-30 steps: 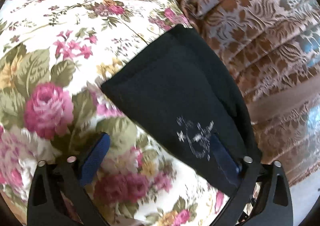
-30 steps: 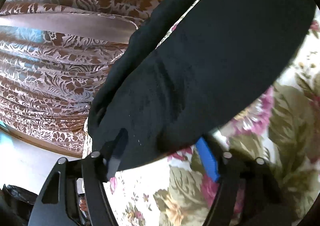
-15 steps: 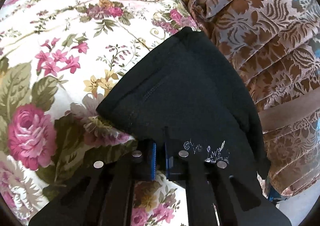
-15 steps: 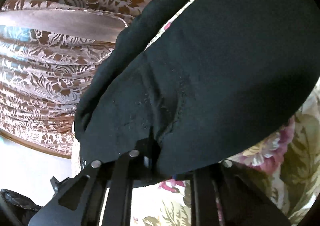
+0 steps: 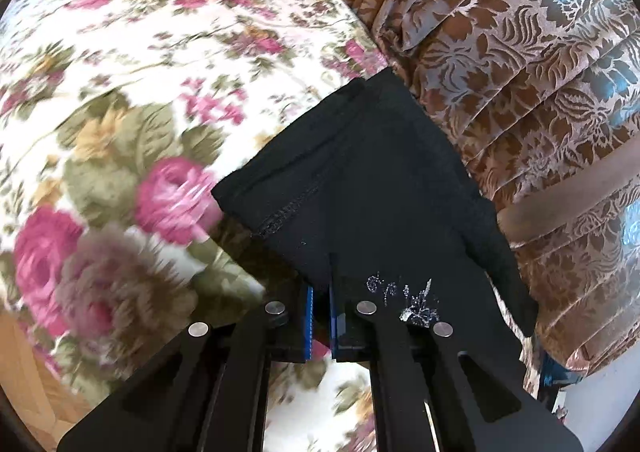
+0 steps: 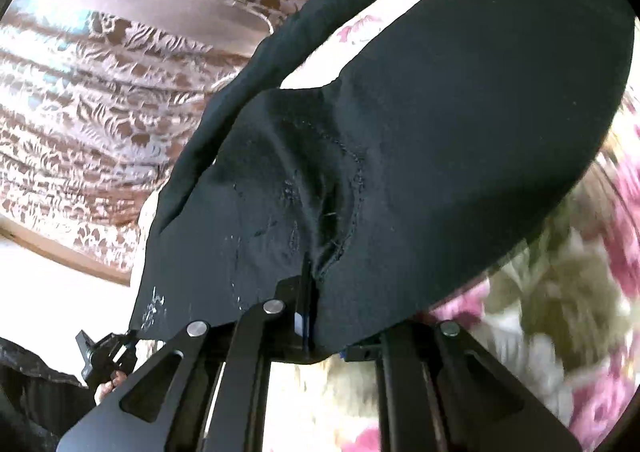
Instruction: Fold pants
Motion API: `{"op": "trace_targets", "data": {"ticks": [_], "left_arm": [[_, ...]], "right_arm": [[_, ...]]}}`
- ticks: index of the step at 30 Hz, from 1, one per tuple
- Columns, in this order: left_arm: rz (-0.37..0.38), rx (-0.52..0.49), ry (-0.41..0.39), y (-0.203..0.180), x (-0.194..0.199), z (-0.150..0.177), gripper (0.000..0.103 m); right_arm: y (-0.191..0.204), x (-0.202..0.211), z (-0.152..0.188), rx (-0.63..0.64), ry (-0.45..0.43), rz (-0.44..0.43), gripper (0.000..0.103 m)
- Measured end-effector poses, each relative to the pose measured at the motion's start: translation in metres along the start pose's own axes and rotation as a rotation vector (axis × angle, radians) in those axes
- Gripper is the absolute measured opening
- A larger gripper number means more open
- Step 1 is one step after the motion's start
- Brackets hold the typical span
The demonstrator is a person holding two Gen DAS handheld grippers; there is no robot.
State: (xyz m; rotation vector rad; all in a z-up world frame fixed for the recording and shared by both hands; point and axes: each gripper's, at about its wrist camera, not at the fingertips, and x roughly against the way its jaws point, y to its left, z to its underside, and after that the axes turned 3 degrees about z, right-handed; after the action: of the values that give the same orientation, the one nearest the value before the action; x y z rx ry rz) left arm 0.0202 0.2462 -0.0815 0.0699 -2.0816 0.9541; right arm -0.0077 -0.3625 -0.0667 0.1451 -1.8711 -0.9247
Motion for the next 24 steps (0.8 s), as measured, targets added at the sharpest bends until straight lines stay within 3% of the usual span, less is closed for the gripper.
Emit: {"op": "trace_targets", "data": {"ticks": [2,4,7,9,13,16,17,18,19,24], "left_arm": [[-0.039,-0.022,0.016,0.001,-0.006,0.006,0.005],[-0.077,-0.032,0.027,0.001,-0.015,0.009,0.005],[-0.102,-0.042,0.03,0.0,-0.02,0.011,0.005],[-0.113,-0.054,0.032,0.0,-0.022,0.011,0.005],[-0.142,-0.073,0.033,-0.002,-0.025,0.012,0.005],[-0.173,-0.1,0.027,-0.007,-0.027,0.013,0.005],[-0.182,-0.11,0.025,-0.008,-0.027,0.014,0.005],[-0.191,-0.121,0.023,-0.009,-0.028,0.014,0.005],[-0.201,-0.133,0.022,-0.01,-0.028,0.014,0.005],[-0.225,-0.173,0.024,-0.014,-0.027,0.014,0.005]], "right_arm": [[-0.008,0.008,0.0,-0.023,-0.012,-0.001,0.022],[-0.024,0.022,-0.009,-0.058,-0.067,0.052,0.039],[-0.071,0.057,-0.034,-0.194,-0.203,0.129,0.052],[-0.101,0.076,-0.053,-0.259,-0.28,0.206,0.053],[-0.148,0.091,-0.096,-0.369,-0.347,0.257,0.05],[-0.159,0.085,-0.124,-0.383,-0.339,0.285,0.045],[-0.16,0.082,-0.133,-0.379,-0.336,0.3,0.041],[-0.16,0.079,-0.138,-0.369,-0.33,0.314,0.03],[-0.158,0.079,-0.141,-0.355,-0.323,0.328,0.018],[-0.131,0.113,-0.126,-0.233,-0.416,0.413,0.011]]}}
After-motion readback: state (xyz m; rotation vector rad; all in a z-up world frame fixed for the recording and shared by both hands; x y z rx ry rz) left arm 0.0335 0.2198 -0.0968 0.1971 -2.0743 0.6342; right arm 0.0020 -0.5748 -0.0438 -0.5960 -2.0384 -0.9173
